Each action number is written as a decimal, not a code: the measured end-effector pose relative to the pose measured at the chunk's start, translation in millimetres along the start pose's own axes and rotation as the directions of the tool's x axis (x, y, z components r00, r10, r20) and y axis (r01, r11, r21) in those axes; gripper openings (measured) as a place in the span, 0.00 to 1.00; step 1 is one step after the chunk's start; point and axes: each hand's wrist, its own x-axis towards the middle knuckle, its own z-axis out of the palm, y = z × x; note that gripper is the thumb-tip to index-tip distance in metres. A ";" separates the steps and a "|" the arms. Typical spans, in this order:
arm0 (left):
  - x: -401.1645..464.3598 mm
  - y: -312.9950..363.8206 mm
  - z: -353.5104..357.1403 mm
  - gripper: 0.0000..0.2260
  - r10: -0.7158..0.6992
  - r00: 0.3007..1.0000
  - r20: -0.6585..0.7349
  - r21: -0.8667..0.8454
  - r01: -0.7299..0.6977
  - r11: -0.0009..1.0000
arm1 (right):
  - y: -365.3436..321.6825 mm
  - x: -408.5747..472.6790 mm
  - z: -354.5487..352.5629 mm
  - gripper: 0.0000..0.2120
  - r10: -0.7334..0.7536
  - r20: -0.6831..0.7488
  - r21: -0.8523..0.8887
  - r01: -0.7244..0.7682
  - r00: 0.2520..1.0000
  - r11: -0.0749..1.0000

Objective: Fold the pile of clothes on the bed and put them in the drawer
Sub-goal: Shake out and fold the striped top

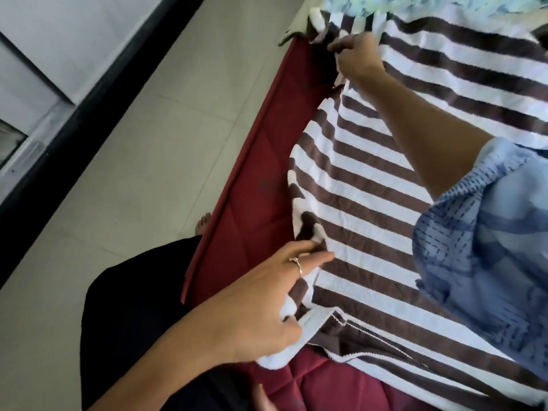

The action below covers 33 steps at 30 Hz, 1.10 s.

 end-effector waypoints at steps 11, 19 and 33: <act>66.8 65.3 116.9 0.41 0.042 0.942 0.332 0.260 -0.135 0.956 | 114.2 -63.4 -155.0 0.20 0.494 -0.277 0.671 -0.202 0.824 0.713; 85.1 58.8 180.0 0.38 -0.105 0.961 0.257 0.339 0.012 0.941 | 187.0 -139.8 -167.7 0.14 0.432 0.045 0.647 -0.356 0.901 0.674; 37.9 27.5 175.4 0.14 -0.038 0.987 -0.156 0.470 0.109 0.876 | 169.5 -368.8 -168.1 0.09 0.280 0.622 -0.243 -0.160 0.731 0.957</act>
